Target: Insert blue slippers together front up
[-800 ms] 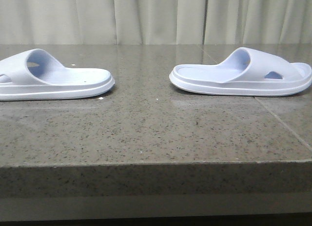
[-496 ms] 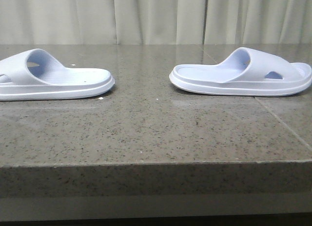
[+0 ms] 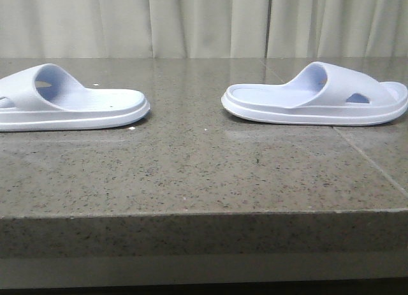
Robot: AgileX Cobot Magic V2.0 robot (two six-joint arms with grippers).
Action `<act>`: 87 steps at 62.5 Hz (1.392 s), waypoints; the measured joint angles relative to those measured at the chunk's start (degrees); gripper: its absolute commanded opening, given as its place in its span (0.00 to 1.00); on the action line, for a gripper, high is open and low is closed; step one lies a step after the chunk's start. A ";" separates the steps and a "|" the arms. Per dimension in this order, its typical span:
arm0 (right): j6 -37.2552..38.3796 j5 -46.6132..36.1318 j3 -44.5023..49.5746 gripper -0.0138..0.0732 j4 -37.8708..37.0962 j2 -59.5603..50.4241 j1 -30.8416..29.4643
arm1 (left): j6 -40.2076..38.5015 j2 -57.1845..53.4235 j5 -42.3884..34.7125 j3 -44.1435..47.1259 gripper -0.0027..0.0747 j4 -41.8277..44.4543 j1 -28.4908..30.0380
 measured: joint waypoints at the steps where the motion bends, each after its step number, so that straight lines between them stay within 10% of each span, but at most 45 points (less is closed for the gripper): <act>1: 0.00 0.00 0.00 0.08 0.00 0.00 0.00 | 0.00 0.00 0.00 0.00 0.01 0.00 0.00; 47: 0.00 0.25 -1.04 0.08 0.00 0.00 0.00 | 0.00 0.00 0.00 -1.67 0.01 0.00 0.00; 87: 0.00 15.42 -30.17 0.08 0.00 11.86 0.00 | 0.00 13.81 23.11 -35.60 0.01 0.00 0.00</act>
